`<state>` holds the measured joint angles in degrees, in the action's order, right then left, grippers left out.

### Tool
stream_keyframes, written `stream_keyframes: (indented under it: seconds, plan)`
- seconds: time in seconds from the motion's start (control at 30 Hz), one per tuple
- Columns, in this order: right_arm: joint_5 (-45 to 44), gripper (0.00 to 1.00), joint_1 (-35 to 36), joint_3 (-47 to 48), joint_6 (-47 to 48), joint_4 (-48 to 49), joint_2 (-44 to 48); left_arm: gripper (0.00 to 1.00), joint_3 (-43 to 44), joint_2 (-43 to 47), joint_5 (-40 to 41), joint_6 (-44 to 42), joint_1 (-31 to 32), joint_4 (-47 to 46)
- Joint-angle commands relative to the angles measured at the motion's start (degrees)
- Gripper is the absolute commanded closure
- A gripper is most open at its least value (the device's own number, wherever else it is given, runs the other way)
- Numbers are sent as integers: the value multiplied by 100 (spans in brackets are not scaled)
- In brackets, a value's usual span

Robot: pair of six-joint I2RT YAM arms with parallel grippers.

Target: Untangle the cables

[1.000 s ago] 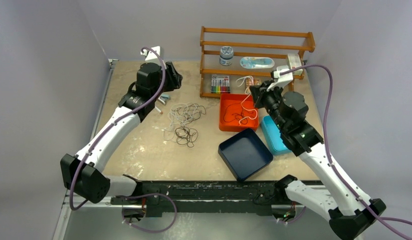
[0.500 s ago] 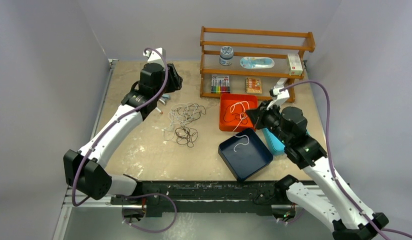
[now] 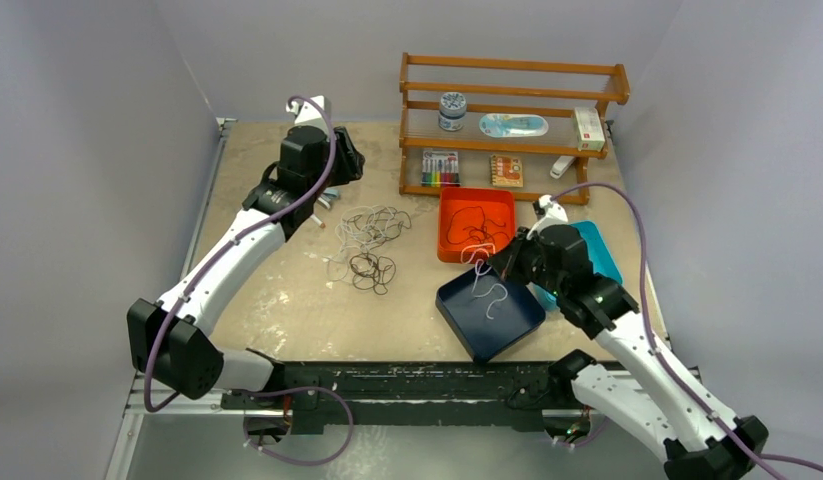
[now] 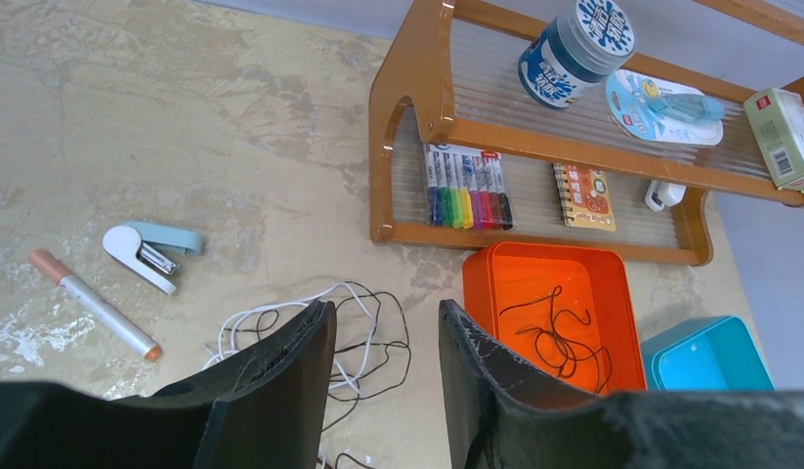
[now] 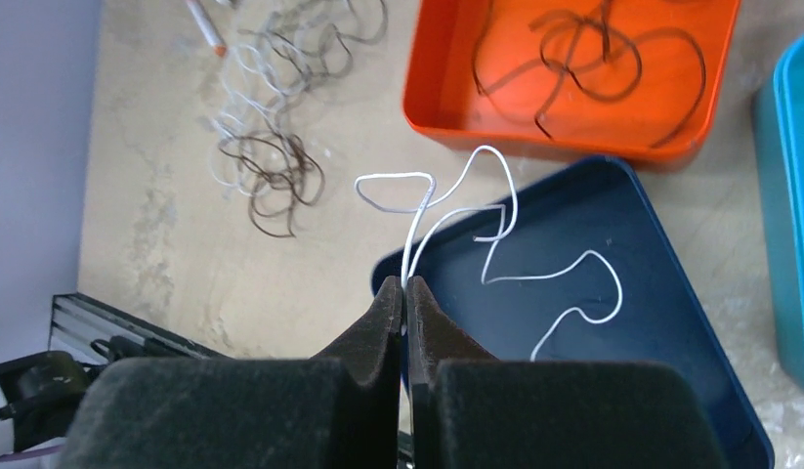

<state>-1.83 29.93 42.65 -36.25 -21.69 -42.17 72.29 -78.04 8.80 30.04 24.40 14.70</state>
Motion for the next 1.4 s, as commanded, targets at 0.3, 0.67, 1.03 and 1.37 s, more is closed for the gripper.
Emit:
stream_keyframes:
  seconds: [0.3,0.67,1.03,1.37]
  plan:
    - [589,100,-11,-556,-129,216,-1811,59,93,87,120,27,-14,-36]
    - [1030,100,7,-600,382,1411,-3380,59,43,185,240,-35,-15,30]
    - [1259,100,434,158,762,2562,-4585,59,118,220,374,-196,-15,204]
    - [1004,100,672,1222,1247,2813,-5209,59,65,453,578,-294,-10,340]
